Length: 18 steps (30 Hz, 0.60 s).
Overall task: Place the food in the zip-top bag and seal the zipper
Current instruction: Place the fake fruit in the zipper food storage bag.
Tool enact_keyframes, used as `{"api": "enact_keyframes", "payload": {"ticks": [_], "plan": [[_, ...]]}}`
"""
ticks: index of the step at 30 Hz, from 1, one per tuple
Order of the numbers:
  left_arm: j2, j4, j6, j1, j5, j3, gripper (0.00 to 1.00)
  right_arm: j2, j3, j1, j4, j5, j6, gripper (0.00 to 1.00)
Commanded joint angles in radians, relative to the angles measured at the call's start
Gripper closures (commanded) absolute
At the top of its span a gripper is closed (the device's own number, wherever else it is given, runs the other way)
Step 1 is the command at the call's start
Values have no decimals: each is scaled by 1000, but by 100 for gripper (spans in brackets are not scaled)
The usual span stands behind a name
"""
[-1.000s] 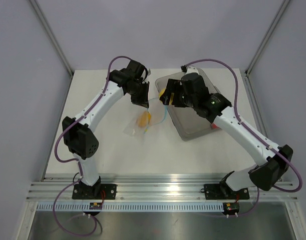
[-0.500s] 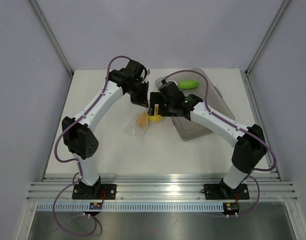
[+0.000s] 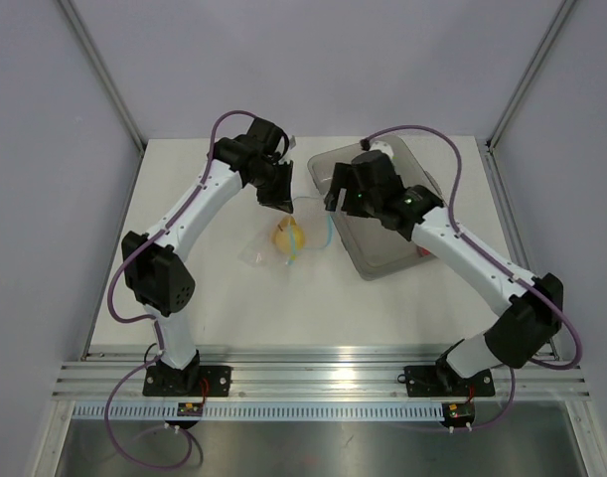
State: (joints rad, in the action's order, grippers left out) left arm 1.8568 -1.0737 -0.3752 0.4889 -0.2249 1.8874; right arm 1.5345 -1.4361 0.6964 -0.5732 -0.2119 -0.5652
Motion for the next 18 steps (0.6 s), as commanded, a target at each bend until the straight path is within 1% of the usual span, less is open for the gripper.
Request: {"api": "enact_keyframes", "payload": {"ticks": [1, 3, 4, 7, 12, 16, 18], "plan": [[-19, 40, 5, -9, -25, 16, 100, -77, 45, -168, 25, -32, -16, 15], [-24, 43, -2, -9, -25, 13, 100, -51, 60, -245, 41, 5, -59, 13], [-24, 46, -4, -9, -25, 12, 100, -33, 59, -305, 59, 41, -79, 8], [-25, 49, -5, -9, -36, 12, 100, 89, 40, -383, 131, 104, -183, 3], [-25, 44, -1, -9, -40, 10, 100, 266, -59, -440, 210, 100, -352, 3], [-28, 40, 9, -9, -42, 15, 100, 421, -161, -469, 239, 82, -438, 4], [-28, 38, 10, -9, -44, 18, 100, 460, -199, -480, 259, 85, -472, 4]]}}
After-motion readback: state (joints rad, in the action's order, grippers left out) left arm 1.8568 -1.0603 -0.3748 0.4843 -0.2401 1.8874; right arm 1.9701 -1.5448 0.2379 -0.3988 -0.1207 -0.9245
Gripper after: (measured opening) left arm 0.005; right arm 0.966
